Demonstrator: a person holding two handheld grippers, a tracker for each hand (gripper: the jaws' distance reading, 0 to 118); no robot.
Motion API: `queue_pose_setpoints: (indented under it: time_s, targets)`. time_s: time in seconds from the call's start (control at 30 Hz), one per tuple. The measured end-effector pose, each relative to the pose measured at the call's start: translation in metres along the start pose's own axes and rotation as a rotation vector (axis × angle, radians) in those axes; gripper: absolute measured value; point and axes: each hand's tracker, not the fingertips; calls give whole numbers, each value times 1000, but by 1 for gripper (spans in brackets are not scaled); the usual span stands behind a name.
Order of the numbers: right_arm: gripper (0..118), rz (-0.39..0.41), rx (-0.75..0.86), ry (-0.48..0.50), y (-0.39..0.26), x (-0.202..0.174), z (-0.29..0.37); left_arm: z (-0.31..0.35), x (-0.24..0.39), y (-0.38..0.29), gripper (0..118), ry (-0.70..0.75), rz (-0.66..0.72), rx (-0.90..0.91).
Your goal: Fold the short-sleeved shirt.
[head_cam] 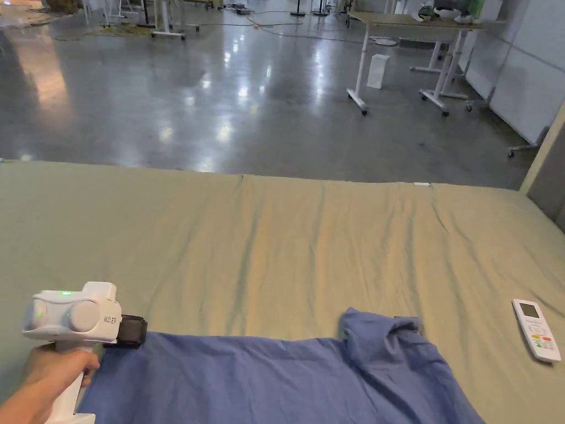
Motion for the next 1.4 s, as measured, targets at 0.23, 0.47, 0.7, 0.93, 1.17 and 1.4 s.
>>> queue_pose_setpoints:
  time_s: [0.23, 0.47, 0.7, 0.93, 1.17, 1.4]
  targets:
    - [0, -7, -35, -25, -8, 13, -6, -8, 9, -8, 42, 7, -62, 0]
    - [3, -91, -98, 16, 12, 38, -58, 7, 18, -11, 6, -39, -108, 16]
    - [60, -58, -229, 38, 58, 78, -174, 51, 25, -29, 6, -6, -86, 130]
    - [61, -16, -436, 128, 60, 84, -268, 76, 26, -40, 6, 3, -82, 196]
    - [8, 15, -449, 94, 57, 75, -263, 76, 20, -48, 6, 24, -111, 202]
    - [4, -38, -376, 94, 60, 84, -237, 97, 24, -55, 6, 8, -100, 217]
